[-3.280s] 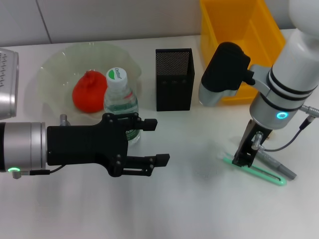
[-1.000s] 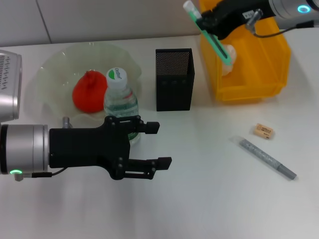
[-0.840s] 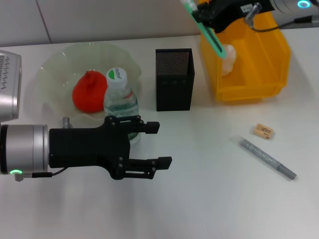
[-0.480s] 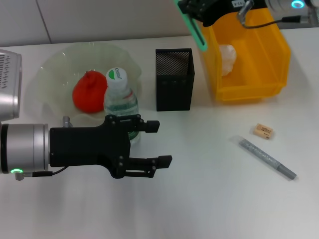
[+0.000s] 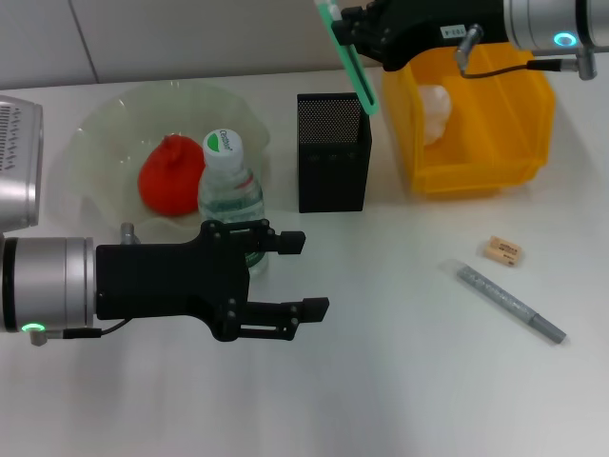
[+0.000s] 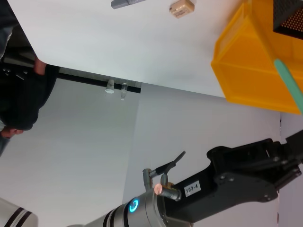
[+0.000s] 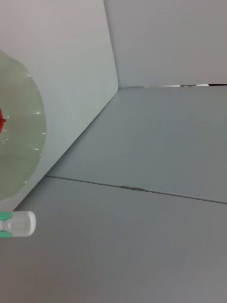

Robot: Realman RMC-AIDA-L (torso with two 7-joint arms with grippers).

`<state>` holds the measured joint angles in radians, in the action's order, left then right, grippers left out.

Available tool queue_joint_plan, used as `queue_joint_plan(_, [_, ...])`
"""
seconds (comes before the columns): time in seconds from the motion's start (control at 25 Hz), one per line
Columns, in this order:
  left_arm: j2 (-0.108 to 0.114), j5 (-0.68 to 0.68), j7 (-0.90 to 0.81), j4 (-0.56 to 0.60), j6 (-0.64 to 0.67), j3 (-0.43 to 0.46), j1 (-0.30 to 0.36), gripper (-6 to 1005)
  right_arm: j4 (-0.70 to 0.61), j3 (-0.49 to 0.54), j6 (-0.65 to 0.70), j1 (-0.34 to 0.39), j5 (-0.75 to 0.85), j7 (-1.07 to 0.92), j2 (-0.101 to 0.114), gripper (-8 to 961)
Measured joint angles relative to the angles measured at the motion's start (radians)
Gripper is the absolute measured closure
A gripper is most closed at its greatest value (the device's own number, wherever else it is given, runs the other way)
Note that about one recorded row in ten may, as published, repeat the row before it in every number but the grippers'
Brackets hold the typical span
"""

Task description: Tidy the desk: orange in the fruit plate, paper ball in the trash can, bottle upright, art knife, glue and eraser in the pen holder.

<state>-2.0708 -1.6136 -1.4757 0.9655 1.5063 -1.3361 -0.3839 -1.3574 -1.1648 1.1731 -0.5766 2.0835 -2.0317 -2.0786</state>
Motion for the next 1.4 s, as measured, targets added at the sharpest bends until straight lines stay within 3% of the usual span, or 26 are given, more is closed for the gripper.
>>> queue_joint_plan(0.6, [-0.002,0.003,0.012,-0.028,-0.002,0.002,-0.013,199,0.135,0.107,0.066,0.044,-0.253,0.321,0.002,863])
queue_joint_plan(1.4, [-0.002,0.014,0.037,-0.054,-0.001,0.0,-0.023,199,0.333,0.187,0.075,-0.006,-0.267,0.476,0.01,862])
